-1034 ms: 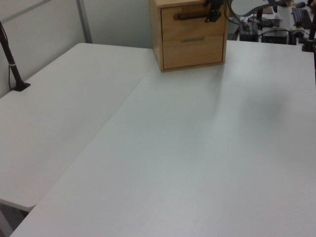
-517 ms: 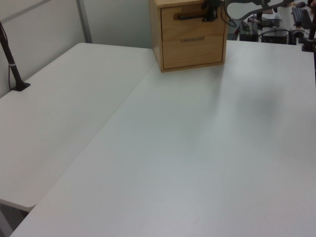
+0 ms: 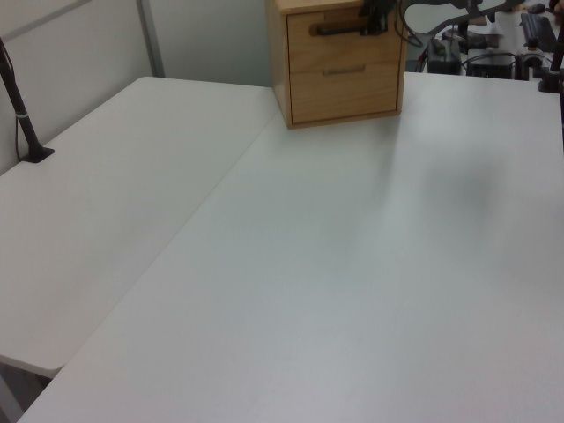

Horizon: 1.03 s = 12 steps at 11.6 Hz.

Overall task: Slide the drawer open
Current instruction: 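Pull the handle outward, sliding the drawer out of the cabinet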

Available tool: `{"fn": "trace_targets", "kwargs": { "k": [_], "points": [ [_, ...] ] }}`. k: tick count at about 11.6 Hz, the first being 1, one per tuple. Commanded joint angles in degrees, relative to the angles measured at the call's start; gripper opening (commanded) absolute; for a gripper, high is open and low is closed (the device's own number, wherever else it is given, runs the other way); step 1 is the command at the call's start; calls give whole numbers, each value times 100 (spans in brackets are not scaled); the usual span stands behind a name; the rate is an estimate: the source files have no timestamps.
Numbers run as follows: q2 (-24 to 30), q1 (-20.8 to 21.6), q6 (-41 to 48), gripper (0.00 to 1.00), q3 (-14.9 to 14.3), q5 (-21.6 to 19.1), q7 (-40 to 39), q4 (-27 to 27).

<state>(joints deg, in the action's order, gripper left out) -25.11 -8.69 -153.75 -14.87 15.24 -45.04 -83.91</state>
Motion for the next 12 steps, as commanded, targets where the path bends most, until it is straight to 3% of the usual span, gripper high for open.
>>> {"fn": "trace_targets", "kwargs": {
  "k": [1, 5, 12],
  "points": [
    [339, 262, 581, 19, 19, 31, 31, -292],
    [769, 402, 1442, 18, 177, 14, 31, -467],
    [1456, 1281, 3148, 18, 186, -13, 434, -723]
  ]
}}
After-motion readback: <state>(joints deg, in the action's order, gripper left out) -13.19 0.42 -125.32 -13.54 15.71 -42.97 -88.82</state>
